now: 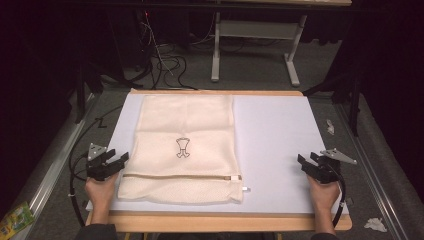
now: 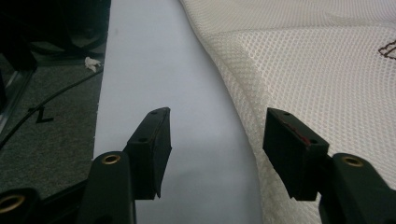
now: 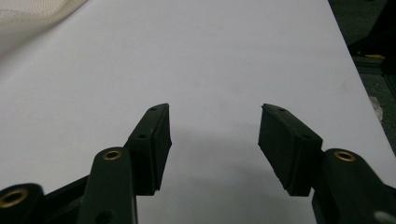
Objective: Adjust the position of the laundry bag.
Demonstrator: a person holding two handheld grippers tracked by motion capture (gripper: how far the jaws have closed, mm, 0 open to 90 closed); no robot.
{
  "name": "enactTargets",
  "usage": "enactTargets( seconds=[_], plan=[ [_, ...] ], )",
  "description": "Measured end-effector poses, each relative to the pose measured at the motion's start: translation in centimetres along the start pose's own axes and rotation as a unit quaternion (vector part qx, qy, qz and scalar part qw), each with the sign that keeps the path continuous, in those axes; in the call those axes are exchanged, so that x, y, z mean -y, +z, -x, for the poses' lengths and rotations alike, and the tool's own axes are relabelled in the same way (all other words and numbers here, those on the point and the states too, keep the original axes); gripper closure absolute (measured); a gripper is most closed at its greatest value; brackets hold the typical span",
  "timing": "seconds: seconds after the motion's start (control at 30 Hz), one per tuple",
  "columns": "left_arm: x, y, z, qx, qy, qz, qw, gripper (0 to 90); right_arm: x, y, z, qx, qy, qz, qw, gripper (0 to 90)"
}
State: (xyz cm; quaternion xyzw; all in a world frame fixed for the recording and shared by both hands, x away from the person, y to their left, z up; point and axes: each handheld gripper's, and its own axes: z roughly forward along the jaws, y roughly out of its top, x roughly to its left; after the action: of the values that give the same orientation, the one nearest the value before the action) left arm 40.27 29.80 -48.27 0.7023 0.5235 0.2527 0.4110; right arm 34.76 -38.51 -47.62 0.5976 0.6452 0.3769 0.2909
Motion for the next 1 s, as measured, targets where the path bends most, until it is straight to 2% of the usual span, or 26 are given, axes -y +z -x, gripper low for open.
enactTargets(
  seconds=[0.2, 0.4, 0.53, 0.67, 0.87, 1.0],
  plan=[
    [-0.01, 0.01, -0.09, 0.003, -0.003, -0.002, 1.0000, 41.8, 0.00, 0.00, 0.00, -0.001, -0.001, 0.000, 1.0000, 44.5],
    [-0.12, 0.26, -0.12, 0.009, -0.001, -0.014, 0.9999, 40.1, -0.02, 0.04, -0.03, -0.001, -0.002, -0.001, 1.0000, 44.8],
    [-0.11, 0.19, -0.12, 0.009, -0.002, -0.011, 0.9999, 38.0, -0.02, 0.03, -0.07, 0.000, -0.002, -0.002, 1.0000, 45.0],
    [-0.21, 0.32, -0.18, 0.015, -0.002, -0.018, 0.9997, 37.0, -0.04, 0.07, -0.21, 0.004, -0.011, -0.002, 0.9999, 45.1],
    [-0.25, 0.27, -0.40, 0.017, -0.015, -0.016, 0.9996, 38.8, -0.09, -0.02, -0.05, 0.003, -0.004, 0.002, 1.0000, 46.6],
    [-0.33, 0.06, -0.34, 0.020, -0.007, -0.021, 0.9996, 38.8, -0.14, -0.13, 0.06, 0.005, 0.007, 0.004, 1.0000, 48.3]
  ],
)
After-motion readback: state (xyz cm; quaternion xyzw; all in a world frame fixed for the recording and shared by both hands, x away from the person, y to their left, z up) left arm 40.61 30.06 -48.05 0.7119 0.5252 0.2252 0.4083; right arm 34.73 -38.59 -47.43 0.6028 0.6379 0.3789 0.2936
